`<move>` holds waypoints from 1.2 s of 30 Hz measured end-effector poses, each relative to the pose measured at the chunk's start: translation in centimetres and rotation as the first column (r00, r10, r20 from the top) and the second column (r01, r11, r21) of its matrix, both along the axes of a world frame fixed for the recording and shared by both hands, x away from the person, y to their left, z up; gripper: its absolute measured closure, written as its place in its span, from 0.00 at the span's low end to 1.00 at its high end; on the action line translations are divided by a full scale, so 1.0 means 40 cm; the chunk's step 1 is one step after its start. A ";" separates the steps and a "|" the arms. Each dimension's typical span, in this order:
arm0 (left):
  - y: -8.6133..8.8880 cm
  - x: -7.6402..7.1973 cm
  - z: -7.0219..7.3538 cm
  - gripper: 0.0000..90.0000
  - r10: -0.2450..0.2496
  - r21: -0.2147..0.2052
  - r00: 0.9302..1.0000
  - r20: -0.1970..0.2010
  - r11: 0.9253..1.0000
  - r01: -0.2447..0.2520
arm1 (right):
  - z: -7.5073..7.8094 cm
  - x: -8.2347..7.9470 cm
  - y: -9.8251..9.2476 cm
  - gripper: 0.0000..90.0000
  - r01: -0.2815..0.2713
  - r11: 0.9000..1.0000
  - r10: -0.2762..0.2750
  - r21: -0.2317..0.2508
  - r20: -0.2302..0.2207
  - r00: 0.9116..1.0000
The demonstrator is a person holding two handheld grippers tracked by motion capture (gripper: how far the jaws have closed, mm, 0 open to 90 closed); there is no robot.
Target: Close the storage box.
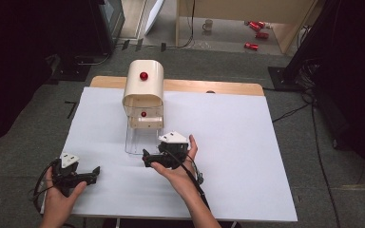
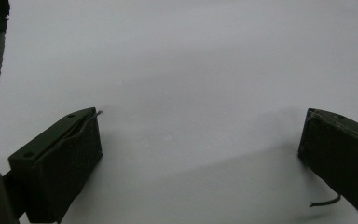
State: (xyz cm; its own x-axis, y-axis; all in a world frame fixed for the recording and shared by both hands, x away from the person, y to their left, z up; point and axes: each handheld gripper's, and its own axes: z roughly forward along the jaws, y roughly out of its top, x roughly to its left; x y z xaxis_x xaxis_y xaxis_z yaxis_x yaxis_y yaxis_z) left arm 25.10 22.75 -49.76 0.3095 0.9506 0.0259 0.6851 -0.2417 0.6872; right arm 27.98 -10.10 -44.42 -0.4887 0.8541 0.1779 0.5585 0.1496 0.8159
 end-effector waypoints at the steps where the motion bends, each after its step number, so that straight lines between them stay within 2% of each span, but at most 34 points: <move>1: 0.000 0.000 0.000 0.00 -0.001 0.002 1.000 -0.001 1.000 0.001 | -0.006 -0.008 0.001 0.00 0.006 1.000 -0.006 0.000 0.002 1.000; 7: 0.000 0.000 0.000 0.00 -0.002 0.002 1.000 -0.001 1.000 0.002 | -0.043 -0.044 0.009 0.00 0.018 1.000 -0.018 0.017 -0.016 1.000; 13: 0.000 0.000 0.000 0.00 -0.002 0.002 1.000 -0.001 1.000 0.002 | -0.072 -0.057 0.028 0.00 0.004 1.000 -0.004 0.003 -0.036 0.999; 19: 0.001 0.000 0.000 0.00 -0.002 0.002 1.000 0.000 1.000 0.002 | -0.099 -0.068 0.050 0.00 0.053 0.999 -0.054 -0.012 -0.069 0.996; 21: 0.001 0.000 0.000 0.00 -0.002 0.002 1.000 -0.001 1.000 0.002 | -0.110 -0.071 0.059 0.00 0.067 0.997 -0.069 -0.032 -0.082 0.994; 22: 0.001 0.000 0.000 0.00 -0.002 0.002 1.000 -0.001 1.000 0.002 | -0.118 -0.077 0.065 0.05 0.072 0.997 -0.075 -0.033 -0.085 0.994; 24: 0.001 0.000 0.000 0.00 -0.002 0.002 1.000 0.000 1.000 0.002 | -0.121 -0.079 0.066 0.07 0.075 0.997 -0.077 -0.032 -0.082 0.994; 25: 0.001 0.000 0.000 0.00 -0.002 0.002 1.000 0.000 1.000 0.002 | -0.124 -0.085 0.070 0.15 0.092 0.995 -0.094 -0.041 -0.063 0.994; 30: 0.000 0.000 0.000 0.00 -0.001 0.001 1.000 0.000 1.000 0.001 | -0.127 -0.086 0.077 0.33 0.132 0.990 -0.134 -0.052 -0.050 0.990; 33: 0.000 0.000 0.000 0.00 -0.001 0.001 1.000 0.000 1.000 0.001 | -0.128 -0.089 0.083 0.44 0.131 0.989 -0.134 -0.063 -0.046 0.990; 36: 0.001 0.000 0.000 0.00 -0.003 0.002 1.000 -0.001 1.000 0.003 | -0.127 -0.089 0.084 0.49 0.118 0.992 -0.121 -0.054 -0.050 0.991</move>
State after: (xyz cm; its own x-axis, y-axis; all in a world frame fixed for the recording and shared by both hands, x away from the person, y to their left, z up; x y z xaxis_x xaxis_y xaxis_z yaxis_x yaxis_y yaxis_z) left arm 25.09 22.78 -49.75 0.3120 0.9497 0.0273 0.6851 -0.2448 0.6861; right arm 24.41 -6.75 -49.52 -0.3734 0.9144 0.1563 0.6174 0.1192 0.7775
